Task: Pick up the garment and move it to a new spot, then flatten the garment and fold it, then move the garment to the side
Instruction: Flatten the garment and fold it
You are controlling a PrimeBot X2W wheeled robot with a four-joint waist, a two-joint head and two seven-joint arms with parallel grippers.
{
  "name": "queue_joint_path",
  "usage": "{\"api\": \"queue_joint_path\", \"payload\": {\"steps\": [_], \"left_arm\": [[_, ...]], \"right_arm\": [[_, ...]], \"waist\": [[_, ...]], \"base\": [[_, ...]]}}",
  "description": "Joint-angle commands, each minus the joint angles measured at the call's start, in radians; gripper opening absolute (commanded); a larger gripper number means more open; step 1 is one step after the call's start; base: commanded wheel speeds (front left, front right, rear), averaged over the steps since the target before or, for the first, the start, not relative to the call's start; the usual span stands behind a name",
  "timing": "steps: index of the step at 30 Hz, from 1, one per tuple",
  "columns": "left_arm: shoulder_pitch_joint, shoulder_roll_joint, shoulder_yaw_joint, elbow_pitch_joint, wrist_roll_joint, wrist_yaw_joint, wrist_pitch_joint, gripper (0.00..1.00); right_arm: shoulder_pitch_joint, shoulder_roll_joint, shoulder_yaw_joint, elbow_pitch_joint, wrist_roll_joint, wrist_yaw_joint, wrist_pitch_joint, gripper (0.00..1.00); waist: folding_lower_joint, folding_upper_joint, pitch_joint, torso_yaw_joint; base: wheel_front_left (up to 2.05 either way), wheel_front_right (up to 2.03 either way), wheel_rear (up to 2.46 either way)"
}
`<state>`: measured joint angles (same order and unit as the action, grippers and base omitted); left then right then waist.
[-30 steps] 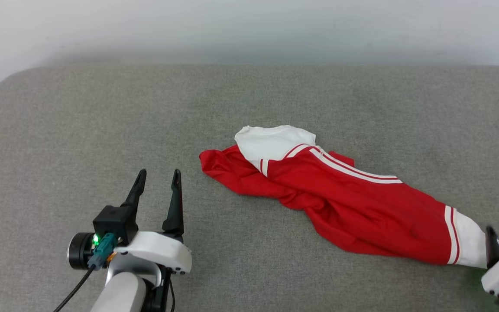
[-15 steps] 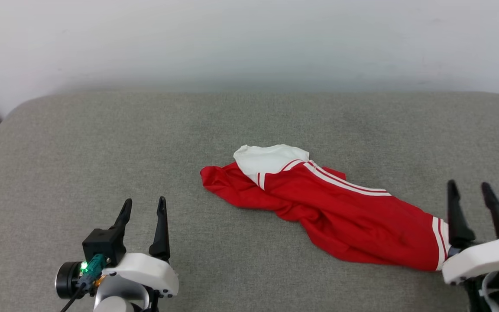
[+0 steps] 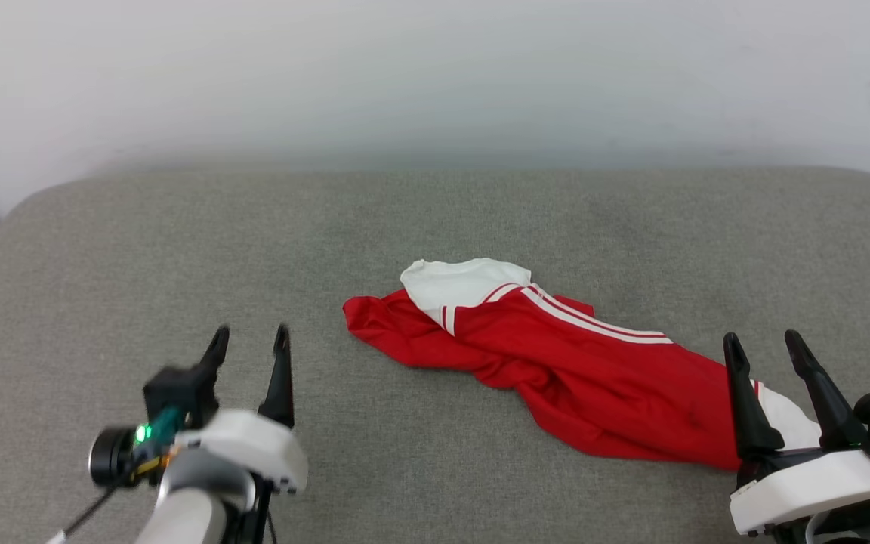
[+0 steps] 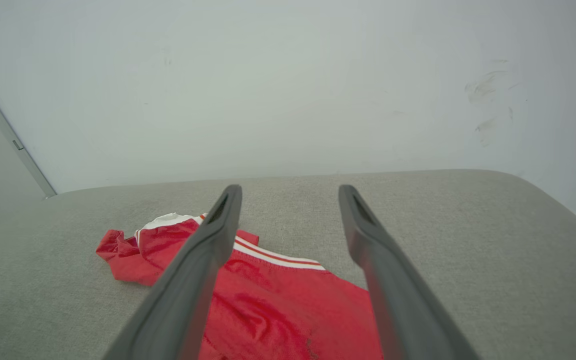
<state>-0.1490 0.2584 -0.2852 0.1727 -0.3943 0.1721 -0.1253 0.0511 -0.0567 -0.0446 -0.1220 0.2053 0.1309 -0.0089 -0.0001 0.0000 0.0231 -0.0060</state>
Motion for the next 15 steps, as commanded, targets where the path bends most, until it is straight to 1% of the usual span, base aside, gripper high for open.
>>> {"api": "queue_joint_path", "payload": {"steps": [1, 6, 13, 15], "left_arm": [[-0.037, 0.005, -0.006, -0.006, 0.003, -0.011, 0.017, 1.00], [-0.217, 0.019, -0.057, 0.021, 0.013, -0.070, 0.155, 1.00], [-0.437, 0.036, -0.125, 0.142, -0.017, -0.163, 0.446, 1.00], [-0.473, 0.044, -0.139, 0.188, -0.025, -0.181, 0.532, 1.00]], "right_arm": [[0.007, 0.006, 0.002, -0.012, -0.002, 0.000, 0.001, 1.00], [-0.034, 0.007, 0.014, -0.055, -0.005, 0.000, 0.005, 1.00], [-0.093, 0.008, 0.034, -0.077, -0.007, 0.000, -0.013, 1.00], [-0.106, 0.007, 0.042, -0.074, 0.001, 0.000, -0.024, 1.00]], "waist": [[0.0001, 0.0000, 0.019, -0.005], [0.0001, 0.0000, 0.090, -0.029], [0.0001, 0.0000, 0.203, -0.083], [0.0001, 0.0000, 0.231, -0.101]], "base": [[0.00, 0.00, 0.00], [0.00, 0.00, 0.00], [0.00, 0.00, 0.00], [0.00, 0.00, 0.00]]}}
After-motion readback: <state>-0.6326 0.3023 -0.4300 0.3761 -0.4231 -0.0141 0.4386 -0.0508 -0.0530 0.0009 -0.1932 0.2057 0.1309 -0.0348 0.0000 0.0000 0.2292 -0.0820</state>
